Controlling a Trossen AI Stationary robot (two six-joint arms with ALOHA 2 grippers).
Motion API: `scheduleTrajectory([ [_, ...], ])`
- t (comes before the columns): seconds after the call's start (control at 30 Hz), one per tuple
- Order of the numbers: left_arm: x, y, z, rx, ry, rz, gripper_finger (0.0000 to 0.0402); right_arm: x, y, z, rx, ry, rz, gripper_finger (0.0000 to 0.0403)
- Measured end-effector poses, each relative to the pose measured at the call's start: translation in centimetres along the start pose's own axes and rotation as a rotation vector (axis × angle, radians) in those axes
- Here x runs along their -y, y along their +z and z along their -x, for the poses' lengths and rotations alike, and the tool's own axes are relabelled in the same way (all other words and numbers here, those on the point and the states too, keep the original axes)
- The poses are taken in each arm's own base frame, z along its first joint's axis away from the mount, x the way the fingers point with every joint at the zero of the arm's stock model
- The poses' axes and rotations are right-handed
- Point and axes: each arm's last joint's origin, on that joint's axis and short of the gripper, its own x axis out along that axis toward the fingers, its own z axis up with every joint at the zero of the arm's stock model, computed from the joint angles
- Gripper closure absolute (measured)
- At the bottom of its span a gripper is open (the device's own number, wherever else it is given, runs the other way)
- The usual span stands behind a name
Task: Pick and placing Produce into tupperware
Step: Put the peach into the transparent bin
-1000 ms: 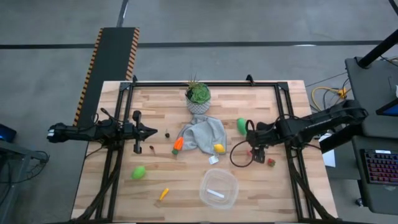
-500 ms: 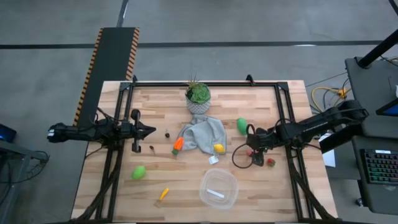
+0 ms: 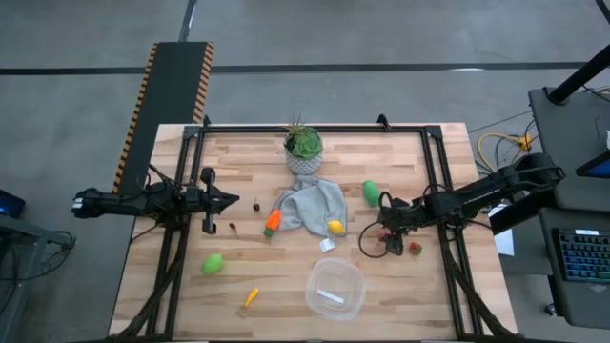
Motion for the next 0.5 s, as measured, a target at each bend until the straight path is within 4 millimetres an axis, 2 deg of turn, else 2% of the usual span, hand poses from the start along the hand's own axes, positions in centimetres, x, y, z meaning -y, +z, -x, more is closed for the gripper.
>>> scheduleTrajectory([
  [0.23, 0.0, -0.03, -0.02, -0.004, 0.0, -0.001, 0.0402, 0.16, -0.25, -0.17, 0.007, -0.002, -0.026, 0.0183],
  [0.5, -0.02, -0.04, -0.02, -0.004, 0.008, -0.001, 0.0402, 0.06, -0.12, -0.09, -0.003, 0.007, 0.014, 0.0225],
])
